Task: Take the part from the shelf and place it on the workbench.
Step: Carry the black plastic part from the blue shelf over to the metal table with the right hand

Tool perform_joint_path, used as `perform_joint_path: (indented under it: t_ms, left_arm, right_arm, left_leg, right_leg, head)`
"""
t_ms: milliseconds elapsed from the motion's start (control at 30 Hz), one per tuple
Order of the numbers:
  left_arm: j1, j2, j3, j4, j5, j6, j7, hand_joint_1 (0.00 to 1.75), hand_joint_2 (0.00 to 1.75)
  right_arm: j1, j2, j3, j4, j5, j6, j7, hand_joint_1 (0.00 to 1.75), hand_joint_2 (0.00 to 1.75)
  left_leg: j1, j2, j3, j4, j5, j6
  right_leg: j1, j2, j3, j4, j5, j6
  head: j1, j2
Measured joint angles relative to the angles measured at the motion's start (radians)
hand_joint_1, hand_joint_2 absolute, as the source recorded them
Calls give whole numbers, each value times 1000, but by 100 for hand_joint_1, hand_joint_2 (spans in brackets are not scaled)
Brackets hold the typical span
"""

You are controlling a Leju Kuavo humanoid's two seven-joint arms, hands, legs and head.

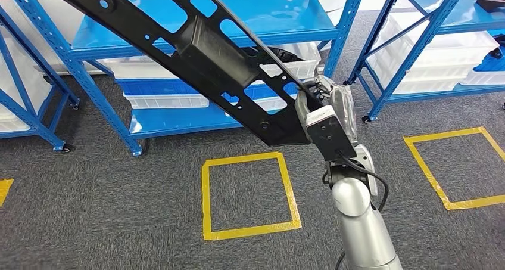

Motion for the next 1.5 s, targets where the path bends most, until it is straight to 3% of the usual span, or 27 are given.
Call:
perform_joint_path:
  t_ms: [33,67,133,200,267,333,367,467,500,533,567,633,700,733,800,867,900,967,1033,1067,1100,1167,1233,1300,1367,1433,1500]
  left_arm:
    - [3,0,1,0,1,0,-1,0,0]
    - [6,0,2,0,2,0,-2,0,0]
    - [11,0,7,0,4,1,-4,0,0]
    - [14,2,14,0,4,2,-4,0,0]
    - [18,6,19,0,4,3,-5,0,0]
    - [23,10,23,0,4,4,-5,0,0]
    - [26,11,24,0,4,4,-4,0,0]
    - [30,12,27,0,4,5,-3,0,0]
    - [30,13,27,0,3,6,-3,0,0]
    - [30,13,28,0,2,6,-2,0,0]
    - [30,14,29,0,0,6,0,0,0]
    - [30,17,31,0,-1,8,3,0,0]
    - [30,20,32,0,-2,12,4,0,0]
    - [30,20,33,0,-1,15,4,0,0]
    - [31,21,39,0,2,20,4,0,0]
    - [30,21,46,0,6,21,2,0,0]
    - [29,21,47,0,7,21,2,0,0]
    - [28,21,49,0,7,21,1,0,0]
    - [29,22,50,0,7,25,1,0,0]
    - [30,22,50,0,7,28,1,0,0]
    - [30,23,50,0,7,32,1,0,0]
    - [30,22,51,0,6,36,-1,0,0]
    - [29,22,52,0,5,37,-6,0,0]
    - [29,22,54,0,5,37,-10,0,0]
    - [30,24,58,0,7,38,-15,0,0]
    - [30,25,65,0,12,39,-21,0,0]
    - [30,25,72,0,18,40,-25,0,0]
  right_arm:
    - [0,0,0,3,-1,2,0,175,175]
    - [-1,0,0,6,-2,5,-1,175,175]
    - [-8,0,0,14,-9,14,-3,175,175]
    - [-22,0,0,23,-17,19,-6,175,175]
    - [-31,0,0,31,-24,20,-8,175,175]
    - [-35,0,0,40,-27,21,-8,175,175]
    - [-37,1,0,44,-27,22,-8,175,175]
    - [-43,3,0,55,-36,23,-9,175,175]
    - [-44,3,0,59,-42,23,-10,175,175]
    - [-45,3,0,65,-49,23,-13,175,175]
    - [-45,3,0,72,-57,22,-18,175,175]
    - [-48,0,0,85,-72,20,-30,175,175]
    - [-56,-5,-2,99,-88,19,-43,175,175]
    - [-61,-6,-4,107,-95,20,-48,175,175]
    - [-71,-9,-6,124,-105,20,-55,175,175]
    - [-78,-11,-8,140,-109,20,-58,175,175]
    - [-81,-13,-8,146,-109,20,-59,175,175]
    - [-84,-16,-8,157,-110,20,-60,175,175]
    - [-85,-18,-8,168,-110,20,-60,175,175]
    - [-86,-19,-8,173,-111,20,-60,175,175]
    - [-88,-20,-8,178,-111,20,-61,175,175]
    - [-97,-19,-8,186,-111,20,-61,175,175]
    - [-113,-18,-7,192,-111,20,-61,175,175]
    - [-129,-16,-7,196,-112,20,-60,175,175]
    - [-144,-14,-7,201,-113,20,-60,175,175]
    - [-160,-8,-6,210,-114,20,-60,175,175]
    - [-174,0,-2,219,-116,21,-59,175,175]
  left_leg:
    - [-1,0,-18,1,14,-1]
    - [-1,0,-36,1,28,-3]
    - [-2,0,-68,3,55,-11]
    - [-5,0,-87,5,78,-21]
    - [-7,-1,-94,3,97,-29]
    - [-2,-1,-100,10,91,-37]
    - [0,-1,-106,28,60,-42]
    - [5,-3,-138,188,-99,-55]
    - [6,-3,-147,252,-126,-57]
    - [7,-3,-146,294,-127,-57]
    - [7,-3,-131,305,-109,-57]
    - [9,-4,-55,221,-63,-54]
    - [7,-9,22,102,-54,-49]
    - [3,-11,39,68,-58,-46]
    - [-4,-12,40,51,-54,-36]
    - [-4,-9,35,30,-43,-21]
    - [-3,-7,30,20,-37,-12]
    - [-4,-6,14,13,-25,0]
    - [-7,-6,-4,13,-13,3]
    - [-7,-5,-11,13,-7,2]
    - [-8,-5,-18,13,0,1]
    - [-9,-5,-28,13,12,-5]
    - [-12,-5,-36,14,25,-16]
    - [-12,-5,-44,14,40,-27]
    - [-10,-6,-55,27,31,-37]
    - [-5,-7,-86,100,-33,-48]
    - [0,-7,-129,228,-108,-58]
  right_leg:
    - [0,0,7,31,3,9]
    - [-1,0,30,28,23,20]
    - [-3,0,123,-73,59,35]
    - [1,2,223,-218,43,27]
    - [3,5,252,-282,26,15]
    - [-4,5,236,-279,38,0]
    - [-6,3,230,-279,47,-9]
    - [-4,1,207,-275,78,-28]
    - [-2,0,196,-273,86,-28]
    - [-1,0,183,-269,93,-26]
    - [-1,0,171,-264,98,-24]
    - [-1,-1,152,-253,104,-20]
    - [3,-2,136,-243,112,-11]
    - [4,-2,130,-241,117,-3]
    - [3,-2,122,-242,129,15]
    - [2,1,104,-225,112,21]
    - [3,2,88,-195,87,18]
    - [1,4,44,-82,16,8]
    - [0,4,19,27,-14,13]
    - [-1,4,24,41,-3,21]
    - [0,4,47,17,22,30]
    - [1,4,132,-113,64,37]
    - [9,5,201,-232,67,28]
    - [14,7,211,-266,61,18]
    - [3,6,203,-269,71,0]
    - [-4,4,192,-272,86,-24]
    - [0,3,177,-271,98,-38]
  head:
    - [1,0]
    - [1,0]
    - [1,0]
    - [1,0]
    - [-2,0]
    - [-6,0]
    - [-8,0]
    - [-11,0]
    - [-12,0]
    - [-12,0]
    - [-12,0]
    - [-12,0]
    - [-12,0]
    - [-11,0]
    - [-11,0]
    - [-9,0]
    - [-7,0]
    - [-1,0]
    - [2,0]
    - [2,0]
    - [3,0]
    - [3,0]
    - [2,0]
    - [2,0]
    - [2,0]
    - [-1,0]
    - [-4,0]
